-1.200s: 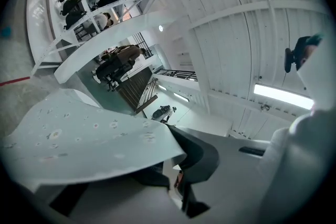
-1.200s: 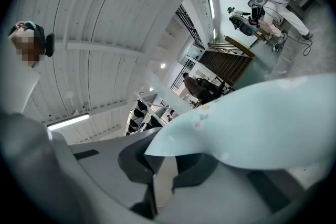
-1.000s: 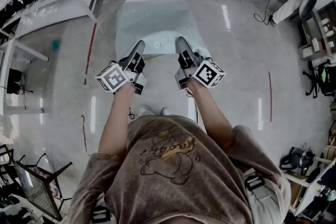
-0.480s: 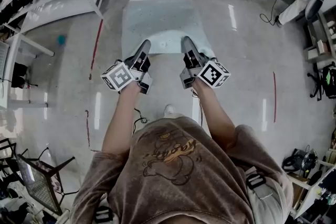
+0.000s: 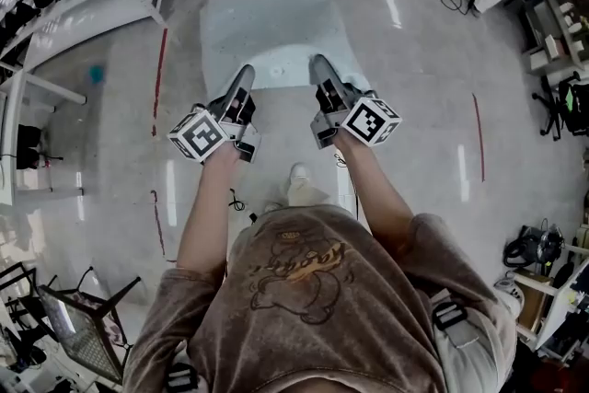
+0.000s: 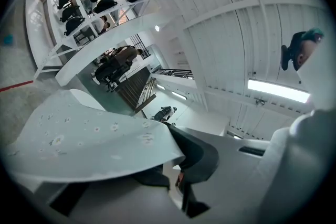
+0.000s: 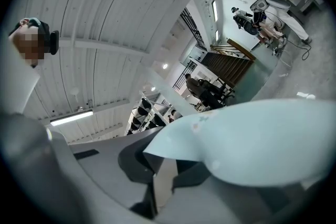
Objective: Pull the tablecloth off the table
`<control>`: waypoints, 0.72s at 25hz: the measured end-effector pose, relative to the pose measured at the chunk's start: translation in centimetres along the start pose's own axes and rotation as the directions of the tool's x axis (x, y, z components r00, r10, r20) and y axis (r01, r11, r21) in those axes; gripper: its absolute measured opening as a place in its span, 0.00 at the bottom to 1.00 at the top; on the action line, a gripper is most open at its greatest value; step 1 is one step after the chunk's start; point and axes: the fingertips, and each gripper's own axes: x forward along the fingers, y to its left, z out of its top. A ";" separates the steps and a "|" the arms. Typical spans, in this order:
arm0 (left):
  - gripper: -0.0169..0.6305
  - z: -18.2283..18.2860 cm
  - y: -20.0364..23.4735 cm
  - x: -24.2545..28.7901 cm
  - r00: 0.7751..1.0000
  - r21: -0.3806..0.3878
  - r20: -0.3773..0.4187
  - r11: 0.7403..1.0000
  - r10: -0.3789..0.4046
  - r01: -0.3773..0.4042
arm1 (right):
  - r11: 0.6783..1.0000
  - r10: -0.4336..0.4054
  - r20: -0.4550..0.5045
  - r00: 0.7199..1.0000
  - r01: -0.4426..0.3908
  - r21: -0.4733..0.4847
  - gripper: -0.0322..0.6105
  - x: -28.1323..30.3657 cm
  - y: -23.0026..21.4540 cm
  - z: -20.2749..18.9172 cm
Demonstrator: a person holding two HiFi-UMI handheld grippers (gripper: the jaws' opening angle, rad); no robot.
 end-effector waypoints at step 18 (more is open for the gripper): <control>0.06 -2.6 -5.2 -7.0 0.999 0.027 -0.032 0.999 -0.039 0.040 | 0.998 -0.025 0.021 0.999 0.026 -0.052 0.09 -7.1 5.9 -2.6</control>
